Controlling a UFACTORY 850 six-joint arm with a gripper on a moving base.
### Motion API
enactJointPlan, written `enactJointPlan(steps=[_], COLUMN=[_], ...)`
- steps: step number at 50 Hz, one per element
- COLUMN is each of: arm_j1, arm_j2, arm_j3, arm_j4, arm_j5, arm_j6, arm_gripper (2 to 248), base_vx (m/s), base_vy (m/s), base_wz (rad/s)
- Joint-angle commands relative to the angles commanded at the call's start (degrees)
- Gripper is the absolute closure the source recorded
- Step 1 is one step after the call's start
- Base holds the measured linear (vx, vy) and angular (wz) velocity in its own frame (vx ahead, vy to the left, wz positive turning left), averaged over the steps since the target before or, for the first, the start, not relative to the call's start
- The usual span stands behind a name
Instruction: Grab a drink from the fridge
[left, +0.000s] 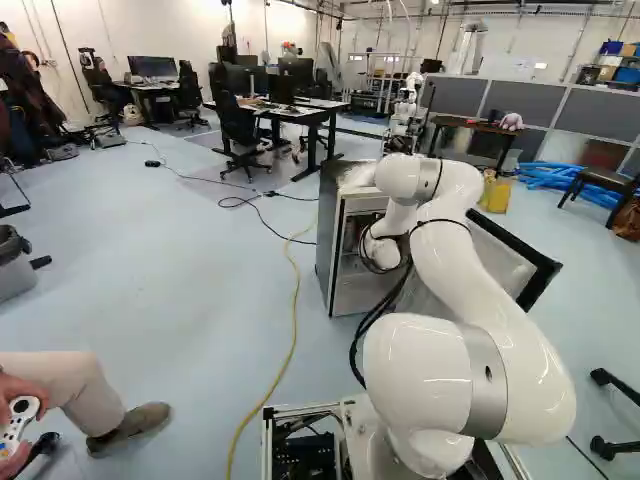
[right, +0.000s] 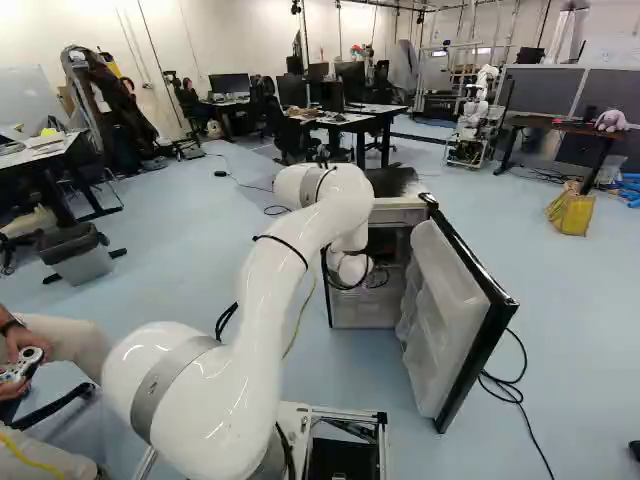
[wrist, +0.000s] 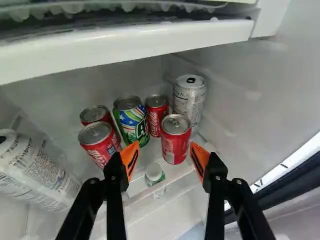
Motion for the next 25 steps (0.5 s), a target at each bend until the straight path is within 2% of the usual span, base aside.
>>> enactJointPlan(steps=[25], arm_j1=[-0.9], arm_j2=[-2.8], arm_j3=[-4.9], arm_j4=[0.0], arm_j5=[0.0], arm_j6=[0.0], arm_gripper=[95], base_vx=[0.000], base_vy=[0.000], base_wz=[0.000])
